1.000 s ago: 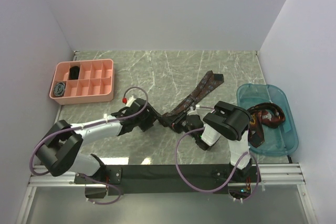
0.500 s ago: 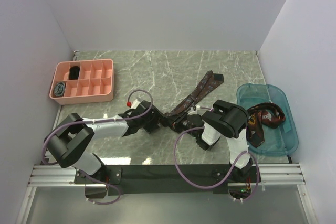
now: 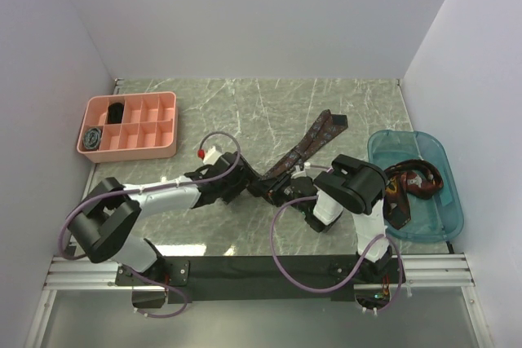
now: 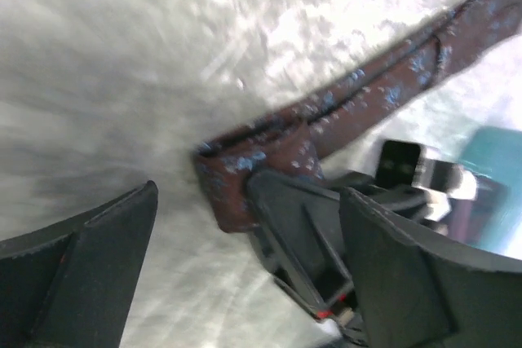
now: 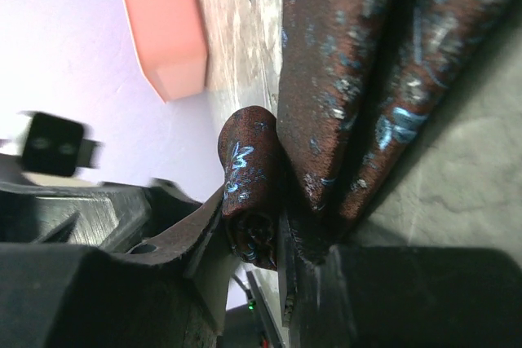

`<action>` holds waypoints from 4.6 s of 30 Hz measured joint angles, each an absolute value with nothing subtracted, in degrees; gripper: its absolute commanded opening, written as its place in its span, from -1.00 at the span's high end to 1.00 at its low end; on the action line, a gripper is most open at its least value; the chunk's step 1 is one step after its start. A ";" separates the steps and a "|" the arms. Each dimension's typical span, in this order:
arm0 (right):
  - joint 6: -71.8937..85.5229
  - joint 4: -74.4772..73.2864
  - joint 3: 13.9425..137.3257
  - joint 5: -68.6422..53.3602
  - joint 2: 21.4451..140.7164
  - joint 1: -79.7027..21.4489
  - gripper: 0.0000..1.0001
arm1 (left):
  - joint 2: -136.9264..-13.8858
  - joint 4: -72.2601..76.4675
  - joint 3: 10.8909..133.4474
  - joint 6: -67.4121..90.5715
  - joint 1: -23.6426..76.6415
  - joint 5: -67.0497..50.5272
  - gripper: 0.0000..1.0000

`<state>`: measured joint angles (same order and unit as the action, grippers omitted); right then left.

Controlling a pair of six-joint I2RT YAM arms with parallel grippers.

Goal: Roll the ties
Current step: Roll the tie

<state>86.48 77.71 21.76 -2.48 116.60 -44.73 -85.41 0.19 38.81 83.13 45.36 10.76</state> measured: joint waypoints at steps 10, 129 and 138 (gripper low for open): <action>80.40 72.38 24.56 -4.71 114.74 -44.58 0.74 | -85.52 -12.97 52.36 53.52 45.17 16.86 -0.79; 75.48 62.46 34.41 -12.71 116.79 -39.05 0.27 | -87.11 -3.79 41.12 71.94 33.28 1.39 -0.67; 71.94 59.55 33.87 -12.78 114.78 -39.05 0.84 | -85.93 -3.31 39.77 72.03 33.61 1.41 -0.66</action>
<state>71.94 59.55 33.87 -12.78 114.78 -39.05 -85.93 -3.31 39.77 72.03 33.61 1.41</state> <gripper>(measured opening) 0.280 0.820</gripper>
